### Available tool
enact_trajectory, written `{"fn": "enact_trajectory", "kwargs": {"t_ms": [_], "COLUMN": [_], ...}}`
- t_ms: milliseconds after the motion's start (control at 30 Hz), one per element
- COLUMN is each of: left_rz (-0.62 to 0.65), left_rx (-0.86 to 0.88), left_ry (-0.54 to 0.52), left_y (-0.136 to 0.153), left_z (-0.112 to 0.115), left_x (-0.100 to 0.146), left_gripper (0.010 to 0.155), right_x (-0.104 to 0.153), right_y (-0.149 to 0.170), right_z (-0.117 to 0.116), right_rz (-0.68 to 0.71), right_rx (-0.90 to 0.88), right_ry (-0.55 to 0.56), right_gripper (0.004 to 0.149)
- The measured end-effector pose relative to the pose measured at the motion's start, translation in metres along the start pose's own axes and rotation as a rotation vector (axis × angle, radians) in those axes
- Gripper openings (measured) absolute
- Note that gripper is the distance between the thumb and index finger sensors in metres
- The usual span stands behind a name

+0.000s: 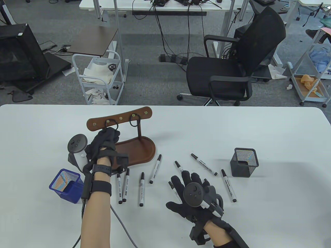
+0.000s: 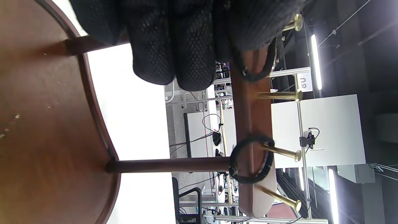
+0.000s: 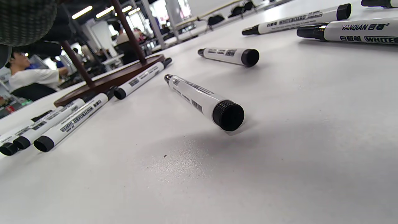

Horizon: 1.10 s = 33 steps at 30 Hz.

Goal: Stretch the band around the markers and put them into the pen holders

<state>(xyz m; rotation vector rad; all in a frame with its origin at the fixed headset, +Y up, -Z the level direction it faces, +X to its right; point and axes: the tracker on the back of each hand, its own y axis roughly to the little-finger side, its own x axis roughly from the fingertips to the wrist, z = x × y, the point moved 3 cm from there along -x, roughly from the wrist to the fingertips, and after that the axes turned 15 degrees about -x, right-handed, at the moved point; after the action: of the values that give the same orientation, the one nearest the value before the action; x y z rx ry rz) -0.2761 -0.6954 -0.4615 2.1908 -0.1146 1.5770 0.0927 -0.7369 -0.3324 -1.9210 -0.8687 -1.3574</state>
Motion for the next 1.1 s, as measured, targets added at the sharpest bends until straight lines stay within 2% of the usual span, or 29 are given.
{"fn": "enact_trajectory", "kwargs": {"t_ms": [500, 867, 967, 1100], "left_rz": [0.059, 0.157, 0.223, 0.283], "left_rx": [-0.063, -0.148, -0.145, -0.183], "left_ry": [-0.001, 0.092, 0.171, 0.214], "left_y": [-0.015, -0.013, -0.014, -0.016], "left_z": [-0.016, -0.009, -0.002, 0.006], "left_x": [0.019, 0.043, 0.049, 0.056], "left_gripper": [0.044, 0.044, 0.044, 0.044], "right_x": [0.0, 0.0, 0.0, 0.0], "right_y": [-0.001, -0.001, -0.002, -0.002], "right_z": [0.001, 0.0, 0.0, 0.0], "right_rz": [0.0, -0.001, -0.002, -0.004], "right_rx": [0.0, 0.002, 0.003, 0.007], "right_ry": [0.004, 0.004, 0.005, 0.007], "right_gripper": [0.09, 0.09, 0.09, 0.09]}}
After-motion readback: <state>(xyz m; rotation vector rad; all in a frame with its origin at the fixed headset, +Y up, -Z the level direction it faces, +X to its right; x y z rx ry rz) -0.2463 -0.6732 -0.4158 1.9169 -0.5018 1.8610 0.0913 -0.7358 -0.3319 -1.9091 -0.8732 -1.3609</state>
